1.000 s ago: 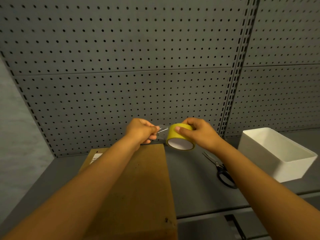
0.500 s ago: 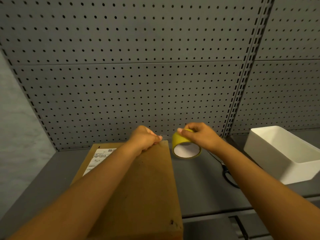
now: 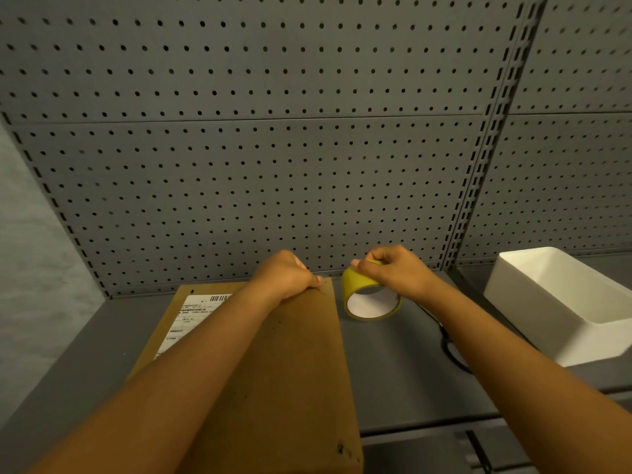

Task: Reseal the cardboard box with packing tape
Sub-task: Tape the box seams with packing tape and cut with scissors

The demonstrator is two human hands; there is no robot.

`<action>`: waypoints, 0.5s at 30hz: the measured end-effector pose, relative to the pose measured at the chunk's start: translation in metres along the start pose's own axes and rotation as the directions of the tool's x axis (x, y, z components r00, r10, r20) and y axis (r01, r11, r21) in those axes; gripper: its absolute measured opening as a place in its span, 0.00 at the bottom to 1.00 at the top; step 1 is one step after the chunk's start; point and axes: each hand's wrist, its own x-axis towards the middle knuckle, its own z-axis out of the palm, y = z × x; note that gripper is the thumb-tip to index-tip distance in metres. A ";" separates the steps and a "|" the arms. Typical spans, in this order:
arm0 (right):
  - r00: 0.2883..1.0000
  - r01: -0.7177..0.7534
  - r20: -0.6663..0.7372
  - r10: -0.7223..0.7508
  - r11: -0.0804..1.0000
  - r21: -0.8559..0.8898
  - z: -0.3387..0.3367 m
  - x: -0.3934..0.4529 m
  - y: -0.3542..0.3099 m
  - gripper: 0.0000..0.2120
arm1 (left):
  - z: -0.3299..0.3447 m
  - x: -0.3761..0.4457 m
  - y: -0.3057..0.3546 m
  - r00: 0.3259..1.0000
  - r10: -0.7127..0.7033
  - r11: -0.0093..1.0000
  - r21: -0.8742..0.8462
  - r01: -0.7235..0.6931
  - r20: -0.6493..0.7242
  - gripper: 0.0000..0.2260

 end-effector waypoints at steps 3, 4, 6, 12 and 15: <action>1.000 0.000 -0.004 0.000 1.000 0.013 0.001 0.000 0.001 0.18 | 0.000 0.001 -0.001 1.000 0.000 1.000 -0.004 0.000 0.002 0.12; 1.000 0.000 -0.004 0.000 1.000 0.012 0.001 0.001 0.001 0.18 | 0.000 0.001 -0.001 1.000 -0.002 1.000 -0.006 0.002 0.002 0.12; 1.000 -0.002 -0.003 0.002 1.000 0.008 0.002 0.001 0.002 0.18 | 0.000 0.001 -0.001 1.000 -0.005 1.000 -0.005 0.005 0.000 0.12; 1.000 -0.005 0.000 0.005 1.000 0.015 0.002 0.005 0.003 0.18 | -0.001 0.001 0.000 1.000 -0.001 1.000 0.003 0.001 -0.010 0.12; 1.000 0.002 0.005 -0.002 1.000 -0.001 0.003 0.007 0.004 0.17 | -0.001 0.001 0.000 1.000 0.005 1.000 0.016 -0.005 -0.016 0.12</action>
